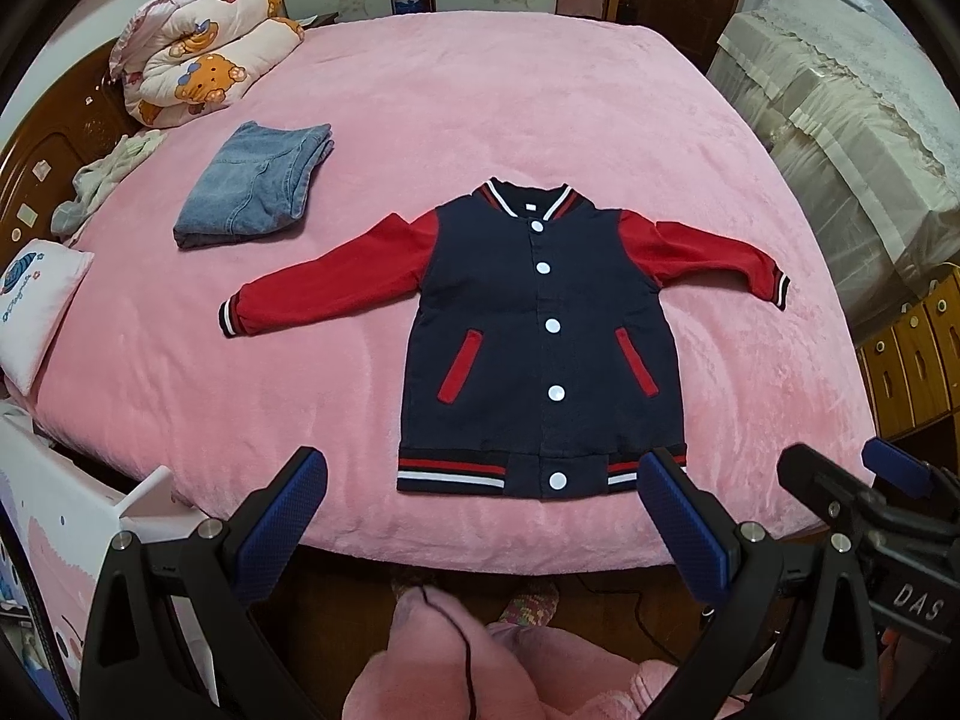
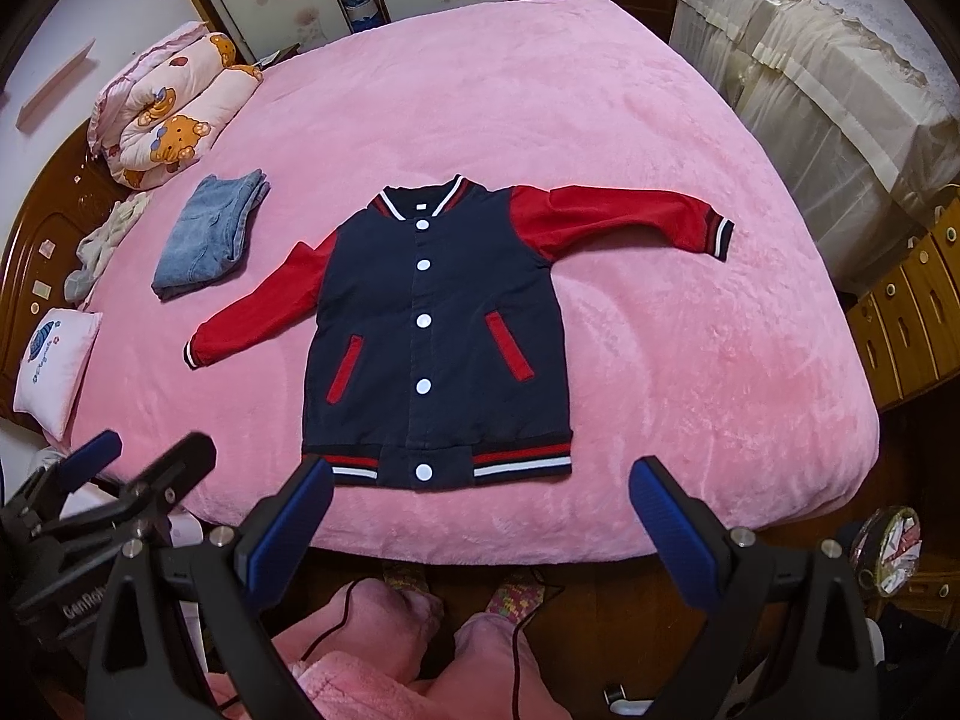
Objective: Fold large clothes
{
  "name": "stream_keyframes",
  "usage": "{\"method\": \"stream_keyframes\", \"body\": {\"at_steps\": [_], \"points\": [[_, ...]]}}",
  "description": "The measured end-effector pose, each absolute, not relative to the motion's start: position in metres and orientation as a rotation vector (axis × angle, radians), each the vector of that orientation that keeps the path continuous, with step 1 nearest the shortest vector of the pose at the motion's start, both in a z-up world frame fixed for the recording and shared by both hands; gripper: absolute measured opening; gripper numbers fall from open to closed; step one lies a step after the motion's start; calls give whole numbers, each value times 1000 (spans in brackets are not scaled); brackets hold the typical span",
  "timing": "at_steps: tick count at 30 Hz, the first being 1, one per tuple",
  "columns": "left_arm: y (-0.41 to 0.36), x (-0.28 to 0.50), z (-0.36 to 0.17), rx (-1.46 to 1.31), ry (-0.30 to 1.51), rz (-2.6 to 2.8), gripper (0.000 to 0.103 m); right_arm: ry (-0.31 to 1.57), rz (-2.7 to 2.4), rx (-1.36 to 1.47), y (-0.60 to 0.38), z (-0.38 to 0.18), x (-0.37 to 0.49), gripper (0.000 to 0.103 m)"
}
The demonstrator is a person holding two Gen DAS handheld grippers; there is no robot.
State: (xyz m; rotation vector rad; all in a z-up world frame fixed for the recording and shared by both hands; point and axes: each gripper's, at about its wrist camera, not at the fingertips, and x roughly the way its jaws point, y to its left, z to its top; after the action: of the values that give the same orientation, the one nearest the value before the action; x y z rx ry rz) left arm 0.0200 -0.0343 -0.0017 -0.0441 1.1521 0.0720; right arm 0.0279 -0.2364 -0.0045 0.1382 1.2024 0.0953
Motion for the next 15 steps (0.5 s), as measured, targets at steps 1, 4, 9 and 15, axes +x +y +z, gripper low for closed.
{"method": "stream_keyframes", "body": {"at_steps": [1, 4, 9, 15], "points": [[-35, 20, -3, -44, 1161, 80, 102, 1207, 102, 144, -238, -6, 29, 99], [-35, 21, -4, -51, 1181, 100, 102, 1221, 134, 154, -239, -9, 30, 97], [-32, 22, -16, -70, 1236, 100, 102, 1219, 162, 158, -236, -12, 31, 95], [-6, 23, -46, -167, 1321, 127, 102, 1174, 175, 98, -219, -23, 30, 95]]}}
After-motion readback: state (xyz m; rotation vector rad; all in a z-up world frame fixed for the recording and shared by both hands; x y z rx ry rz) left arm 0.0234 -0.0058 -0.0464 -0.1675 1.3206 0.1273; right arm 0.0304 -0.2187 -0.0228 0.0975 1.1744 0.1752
